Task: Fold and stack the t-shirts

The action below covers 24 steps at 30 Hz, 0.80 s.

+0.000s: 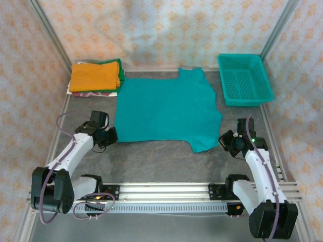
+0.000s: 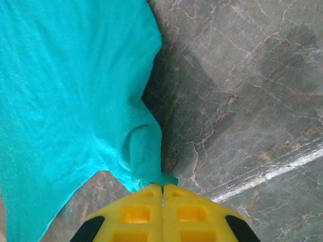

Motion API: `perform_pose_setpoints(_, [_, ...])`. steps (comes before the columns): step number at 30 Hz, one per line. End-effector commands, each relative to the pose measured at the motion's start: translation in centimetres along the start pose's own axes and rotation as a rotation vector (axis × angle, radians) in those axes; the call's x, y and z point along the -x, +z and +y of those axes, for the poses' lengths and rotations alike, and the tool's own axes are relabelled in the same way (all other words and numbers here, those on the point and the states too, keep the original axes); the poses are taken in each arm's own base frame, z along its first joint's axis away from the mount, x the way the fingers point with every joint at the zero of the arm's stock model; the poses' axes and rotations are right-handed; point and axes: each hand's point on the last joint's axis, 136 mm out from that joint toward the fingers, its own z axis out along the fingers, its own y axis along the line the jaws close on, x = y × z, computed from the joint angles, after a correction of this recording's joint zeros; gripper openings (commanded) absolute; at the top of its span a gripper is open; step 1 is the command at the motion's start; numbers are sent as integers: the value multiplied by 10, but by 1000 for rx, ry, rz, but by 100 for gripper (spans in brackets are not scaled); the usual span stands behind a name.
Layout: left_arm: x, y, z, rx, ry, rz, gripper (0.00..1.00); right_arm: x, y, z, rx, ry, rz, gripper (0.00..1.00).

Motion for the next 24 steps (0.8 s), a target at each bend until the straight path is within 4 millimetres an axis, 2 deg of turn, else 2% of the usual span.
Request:
perform_pose_setpoints(1, [-10,-14,0,-13,-49,18,0,7,-16,7,3,-22,-42,0])
perform_pose_setpoints(4, [-3,-24,1,-3,-45,-37,0,16,-19,22,50,-26,-67,0])
perform_pose_setpoints(8, [26,-31,-7,-7,-26,-120,0,33,-11,47,101,-42,-63,0])
perform_pose_setpoints(12, [52,-16,-27,-52,-8,-113,0,53,-7,75,147,-56,-62,0])
perform_pose_setpoints(15, [68,-12,-33,-52,-9,-133,0,68,-10,94,180,-57,-84,0])
perform_pose_setpoints(20, [83,-9,-33,-6,12,-145,0,86,-6,109,190,-56,-110,0])
perform_pose_setpoints(21, [85,-7,-33,4,20,-134,0,88,2,109,176,-51,-94,0])
perform_pose_setpoints(24, [91,-2,-34,21,35,-125,0,95,6,117,173,-62,-93,0])
